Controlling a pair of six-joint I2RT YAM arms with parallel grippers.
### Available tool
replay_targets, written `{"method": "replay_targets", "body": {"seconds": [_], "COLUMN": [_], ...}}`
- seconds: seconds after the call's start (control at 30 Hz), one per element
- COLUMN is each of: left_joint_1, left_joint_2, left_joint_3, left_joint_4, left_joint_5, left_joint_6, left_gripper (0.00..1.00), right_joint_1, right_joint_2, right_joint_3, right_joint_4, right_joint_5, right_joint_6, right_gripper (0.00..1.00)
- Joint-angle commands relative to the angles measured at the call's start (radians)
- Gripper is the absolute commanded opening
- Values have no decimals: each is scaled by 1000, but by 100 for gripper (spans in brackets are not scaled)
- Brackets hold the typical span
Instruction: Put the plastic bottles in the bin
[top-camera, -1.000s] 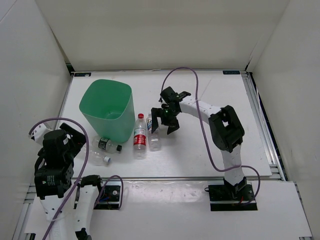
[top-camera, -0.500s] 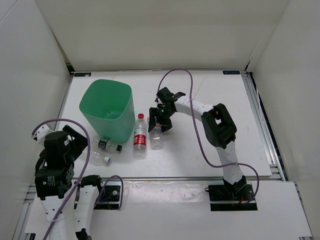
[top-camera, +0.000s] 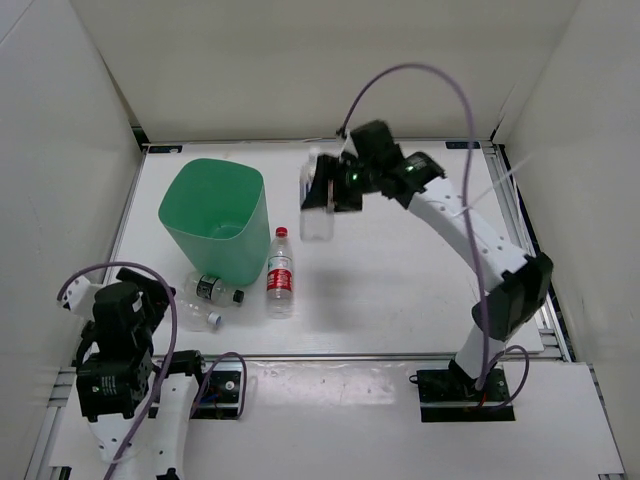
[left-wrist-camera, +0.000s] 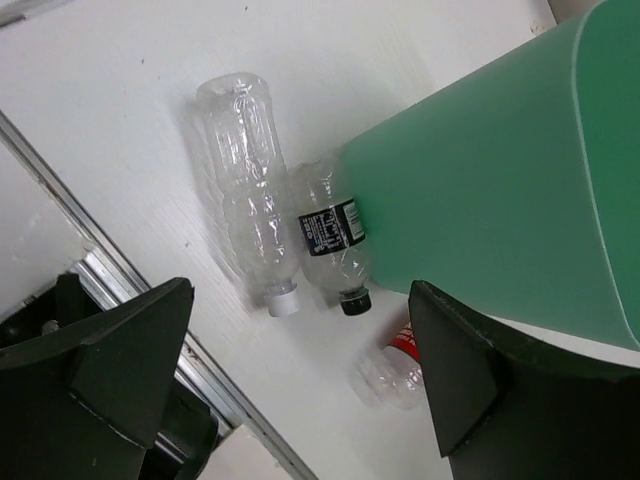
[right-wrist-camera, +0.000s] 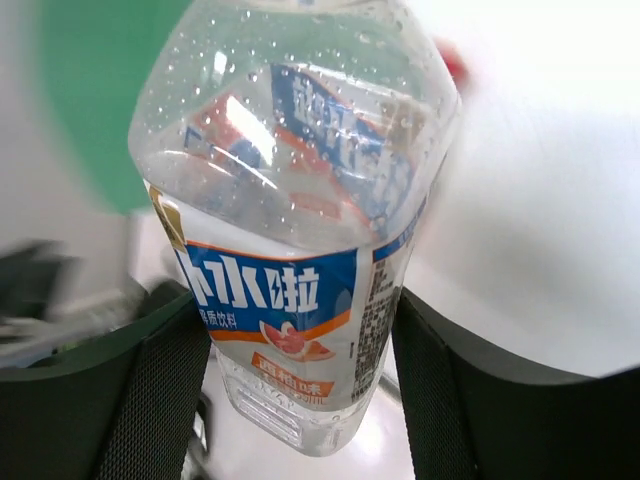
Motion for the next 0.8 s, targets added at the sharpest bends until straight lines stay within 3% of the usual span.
{"method": "replay_targets", "body": {"seconds": [0.0,0.1,0.13,0.2,0.3,0.5,0.67,0.7,0.77], "left_joint_1": [4,-5,-5,-5,-5,-5,-5,-5,-5], "left_joint_2": [-23,11,27,61,120,140,140,131,130], "left_joint_3": [-50,-95,-104,-114,-115,-115,-124,-124,-135], "left_joint_4": [3,-40,-50,-60,-60,-60,-60,-60,-60], "left_joint_5": [-16,-6,-6,-6,-16,-5,24,24,49], "left_joint_6": [-116,-185,-199,-199,-189,-212,-221,-221,-232], "left_gripper": [100,100,100,100,100,100,100,100,100], "right_joint_1": [6,55,78,100,130,254,295,295,295], "right_joint_2": [31,202,246,312,299,338,360,360,349], "right_joint_3": [272,515,672,747,674,744,728,712,674], "right_joint_4": [21,-33,-45,-34,91,248,274,274,274], "right_joint_5": [14,14,14,38,56,201,253,253,253], "right_joint_6": [19,-41,-56,-67,-77,-218,-281,-282,-282], "right_gripper": [43,41,41,41,43,44,49,52,99]}}
